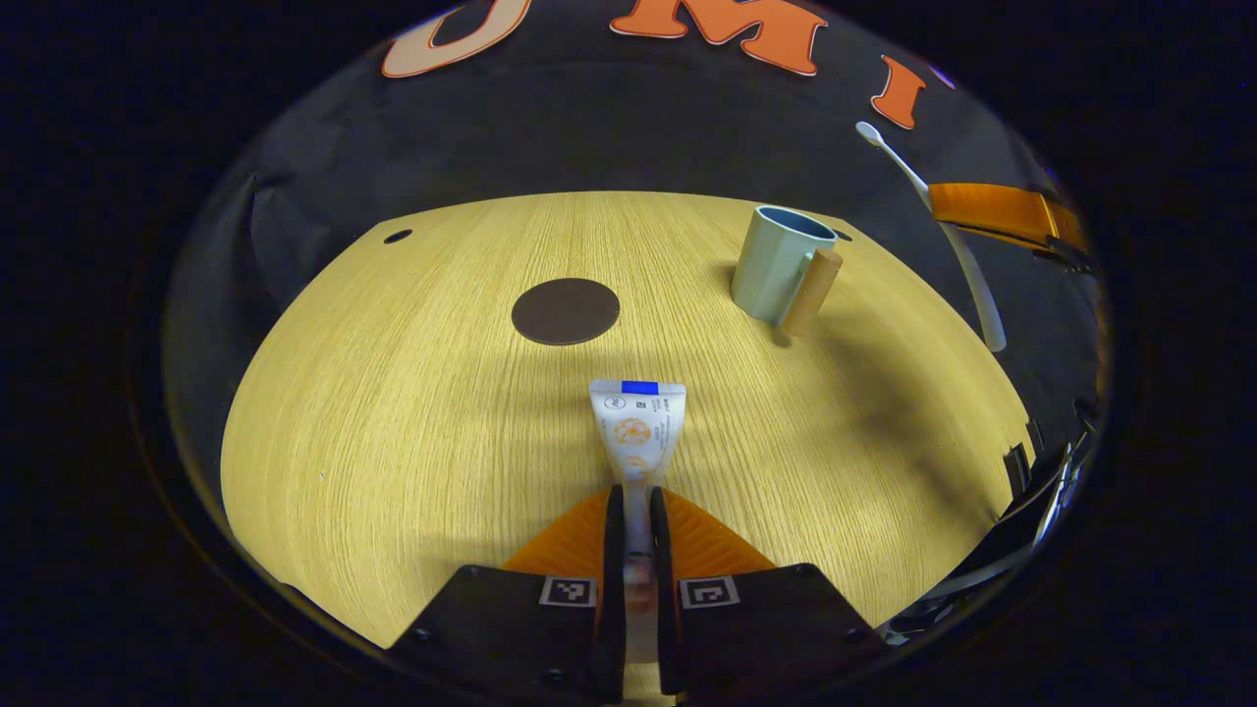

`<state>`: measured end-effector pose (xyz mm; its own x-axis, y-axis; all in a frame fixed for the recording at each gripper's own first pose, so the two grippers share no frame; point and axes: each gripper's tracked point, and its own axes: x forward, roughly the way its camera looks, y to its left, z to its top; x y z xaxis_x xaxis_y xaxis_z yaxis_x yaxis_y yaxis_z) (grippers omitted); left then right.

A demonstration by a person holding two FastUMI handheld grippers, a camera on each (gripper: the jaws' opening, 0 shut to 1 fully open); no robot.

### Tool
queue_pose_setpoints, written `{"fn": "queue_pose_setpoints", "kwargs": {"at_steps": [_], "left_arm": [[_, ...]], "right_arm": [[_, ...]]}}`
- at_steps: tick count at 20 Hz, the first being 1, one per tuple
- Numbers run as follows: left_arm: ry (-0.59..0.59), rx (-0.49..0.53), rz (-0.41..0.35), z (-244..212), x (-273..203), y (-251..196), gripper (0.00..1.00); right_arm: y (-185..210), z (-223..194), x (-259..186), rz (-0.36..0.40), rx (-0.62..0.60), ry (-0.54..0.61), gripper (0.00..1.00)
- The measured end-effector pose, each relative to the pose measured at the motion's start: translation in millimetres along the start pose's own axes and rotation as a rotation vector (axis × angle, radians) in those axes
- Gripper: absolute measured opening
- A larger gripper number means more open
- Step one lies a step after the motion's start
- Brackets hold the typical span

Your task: Put the toothbrush and toothpaste on the desktop into the cup, then pick up the cup and place it on the coaster on the desktop.

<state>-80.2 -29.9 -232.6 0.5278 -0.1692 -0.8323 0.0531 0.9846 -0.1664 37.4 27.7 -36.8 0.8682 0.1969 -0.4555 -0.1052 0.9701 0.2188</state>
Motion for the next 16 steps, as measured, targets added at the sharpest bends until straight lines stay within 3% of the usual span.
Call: {"fn": "queue_pose_setpoints", "kwargs": {"at_steps": [12, 16], "left_arm": [[-0.116, 0.017, 0.013, 32.1, -14.2, 1.2, 0.17], [-0.160, 0.016, 0.013, 36.2, -16.1, -2.4, 0.17]], "right_arm": [[-8.9, 53.5, 27.8, 0.006, -0.010, -0.254, 0.04], [-9.4, 64.1, 45.7, 0.050, 0.031, -0.315, 0.04]]}}
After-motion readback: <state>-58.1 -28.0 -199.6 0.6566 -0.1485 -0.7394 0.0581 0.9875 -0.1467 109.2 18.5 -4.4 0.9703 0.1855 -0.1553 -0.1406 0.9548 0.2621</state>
